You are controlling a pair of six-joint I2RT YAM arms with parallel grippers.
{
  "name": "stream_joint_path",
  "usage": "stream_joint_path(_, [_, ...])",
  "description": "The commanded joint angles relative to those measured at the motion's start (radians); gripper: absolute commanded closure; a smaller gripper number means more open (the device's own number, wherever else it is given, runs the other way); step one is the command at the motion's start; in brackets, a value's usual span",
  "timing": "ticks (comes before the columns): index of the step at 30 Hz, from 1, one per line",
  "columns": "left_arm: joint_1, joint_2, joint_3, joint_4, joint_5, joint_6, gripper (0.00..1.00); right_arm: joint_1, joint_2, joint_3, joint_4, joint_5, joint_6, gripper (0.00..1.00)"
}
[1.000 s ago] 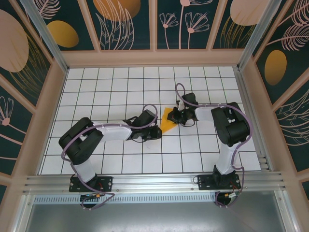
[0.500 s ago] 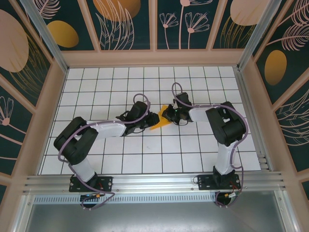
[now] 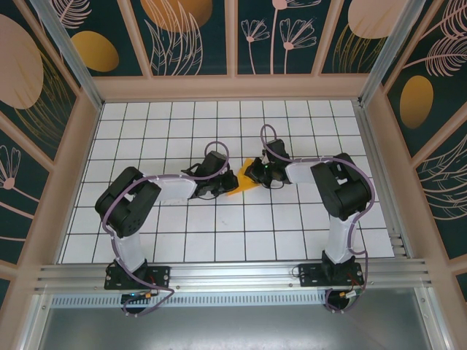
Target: Fold a paper plane with a square sheet of paper (pick it up from the middle)
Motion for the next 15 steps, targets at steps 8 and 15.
stream_joint_path(8, [0.006, -0.022, -0.083, -0.016, 0.027, 0.050, 0.90, 0.009, 0.009, -0.010, 0.010, 0.070, -0.033, 0.97])
stream_joint_path(15, [0.006, -0.004, -0.125, 0.028, 0.022, 0.041, 1.00, 0.019, -0.043, 0.018, 0.009, 0.051, -0.105, 0.97])
